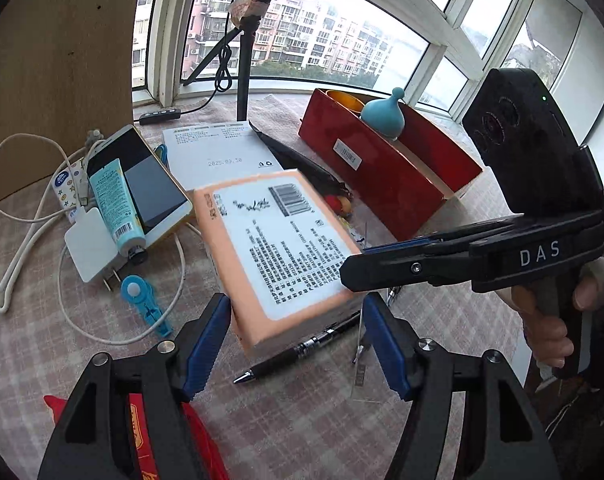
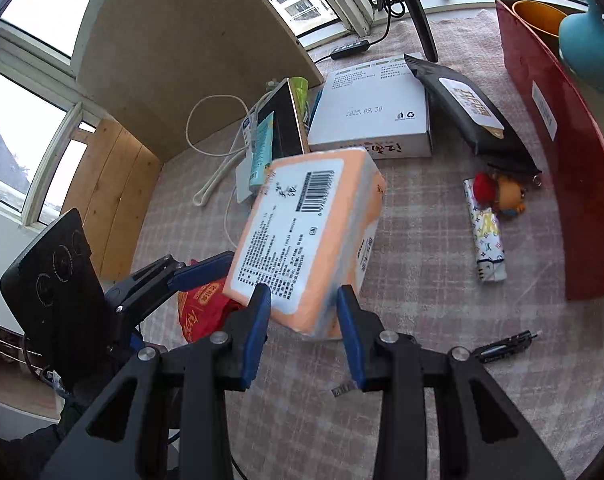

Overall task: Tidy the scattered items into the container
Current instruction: 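Lift the tissue pack and set it down beside the phone, then grasp the black wet-wipes pack with the right gripper and lift it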

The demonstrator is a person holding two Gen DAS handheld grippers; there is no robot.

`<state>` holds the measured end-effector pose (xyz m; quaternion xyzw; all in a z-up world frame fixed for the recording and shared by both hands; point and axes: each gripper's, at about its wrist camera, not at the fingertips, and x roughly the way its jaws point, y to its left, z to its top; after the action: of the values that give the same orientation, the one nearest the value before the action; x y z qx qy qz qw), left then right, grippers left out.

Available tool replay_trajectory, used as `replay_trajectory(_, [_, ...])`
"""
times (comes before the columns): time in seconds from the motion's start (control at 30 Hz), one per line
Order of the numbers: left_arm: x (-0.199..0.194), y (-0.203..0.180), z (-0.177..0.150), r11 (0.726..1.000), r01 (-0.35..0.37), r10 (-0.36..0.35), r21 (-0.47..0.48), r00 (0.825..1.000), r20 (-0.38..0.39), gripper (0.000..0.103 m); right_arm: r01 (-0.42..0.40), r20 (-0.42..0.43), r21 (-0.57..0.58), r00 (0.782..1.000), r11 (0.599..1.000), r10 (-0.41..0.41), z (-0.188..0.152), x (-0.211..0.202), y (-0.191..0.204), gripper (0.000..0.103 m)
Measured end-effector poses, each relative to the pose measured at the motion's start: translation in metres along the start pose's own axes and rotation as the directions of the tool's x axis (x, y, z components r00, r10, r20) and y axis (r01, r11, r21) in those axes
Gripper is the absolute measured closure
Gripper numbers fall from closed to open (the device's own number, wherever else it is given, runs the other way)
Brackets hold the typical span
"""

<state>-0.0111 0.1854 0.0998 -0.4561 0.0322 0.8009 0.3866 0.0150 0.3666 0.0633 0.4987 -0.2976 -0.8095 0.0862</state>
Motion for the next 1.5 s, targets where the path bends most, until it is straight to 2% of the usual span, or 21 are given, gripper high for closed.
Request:
replay_trajectory(0.17, [-0.004, 0.004, 0.001, 1.000, -0.014, 0.014, -0.006, 1.000, -0.004, 0.038, 0.054, 0.043, 0.040, 0.998, 0.998, -0.056, 0.002, -0.012, -0.015, 0.069])
replay_trajectory(0.27, [0.003, 0.009, 0.001, 1.000, 0.000, -0.001, -0.031, 1.000, -0.018, 0.038, 0.096, 0.030, 0.052, 0.995, 0.994, -0.098, 0.004, -0.006, -0.022, 0.069])
replay_trajectory(0.43, [0.022, 0.011, -0.002, 0.998, 0.019, -0.023, -0.054, 0.998, -0.058, 0.038, 0.085, -0.025, 0.087, 0.996, 0.993, -0.083, -0.001, 0.018, -0.032, 0.069])
replay_trajectory(0.63, [0.034, 0.002, -0.009, 0.997, 0.059, -0.063, -0.057, 0.995, -0.083, 0.038, 0.028, -0.031, 0.088, 0.999, 0.996, -0.025, -0.005, 0.028, -0.030, 0.069])
replay_trajectory(0.73, [0.023, -0.004, -0.011, 0.997, 0.059, -0.063, -0.052, 0.995, -0.075, 0.038, 0.024, -0.033, 0.069, 0.999, 0.997, -0.022, -0.009, 0.024, -0.023, 0.069])
replay_trajectory(0.9, [-0.020, -0.015, -0.018, 0.997, 0.074, -0.074, -0.008, 0.996, -0.050, 0.037, -0.032, -0.085, 0.005, 0.996, 0.999, 0.033, -0.025, 0.006, -0.004, 0.068])
replay_trajectory(0.97, [-0.029, -0.012, -0.016, 0.999, 0.040, -0.039, 0.003, 0.998, -0.050, 0.037, -0.018, -0.044, 0.012, 0.999, 1.000, 0.019, -0.025, -0.004, -0.003, 0.066])
replay_trajectory(1.13, [-0.023, 0.009, 0.018, 0.999, -0.047, 0.047, -0.008, 0.999, -0.011, 0.037, 0.056, 0.098, 0.125, 0.993, 0.991, -0.068, 0.011, -0.015, -0.027, 0.064])
replay_trajectory(1.2, [-0.014, 0.019, 0.035, 0.997, -0.069, 0.069, -0.021, 0.998, 0.014, 0.038, 0.134, 0.146, 0.130, 0.977, 0.982, -0.152, 0.026, -0.015, -0.031, 0.064])
replay_trajectory(1.27, [-0.003, 0.026, 0.050, 0.997, -0.076, 0.077, -0.031, 0.997, 0.027, 0.038, 0.240, 0.194, 0.117, 0.946, 0.964, -0.260, 0.039, -0.015, -0.032, 0.064])
replay_trajectory(1.4, [0.023, 0.039, 0.068, 0.996, -0.076, 0.076, -0.037, 0.997, 0.015, 0.037, 0.421, 0.184, 0.047, 0.888, 0.906, -0.422, 0.065, -0.002, -0.032, 0.063])
replay_trajectory(1.47, [0.032, 0.044, 0.071, 0.996, -0.079, 0.079, -0.036, 0.997, 0.003, 0.038, 0.513, 0.185, 0.006, 0.843, 0.859, -0.505, 0.075, 0.004, -0.032, 0.054])
replay_trajectory(1.5, [0.035, 0.045, 0.071, 0.996, -0.074, 0.074, -0.039, 0.997, 0.000, 0.038, 0.550, 0.186, -0.017, 0.822, 0.835, -0.538, 0.079, 0.008, -0.032, 0.053])
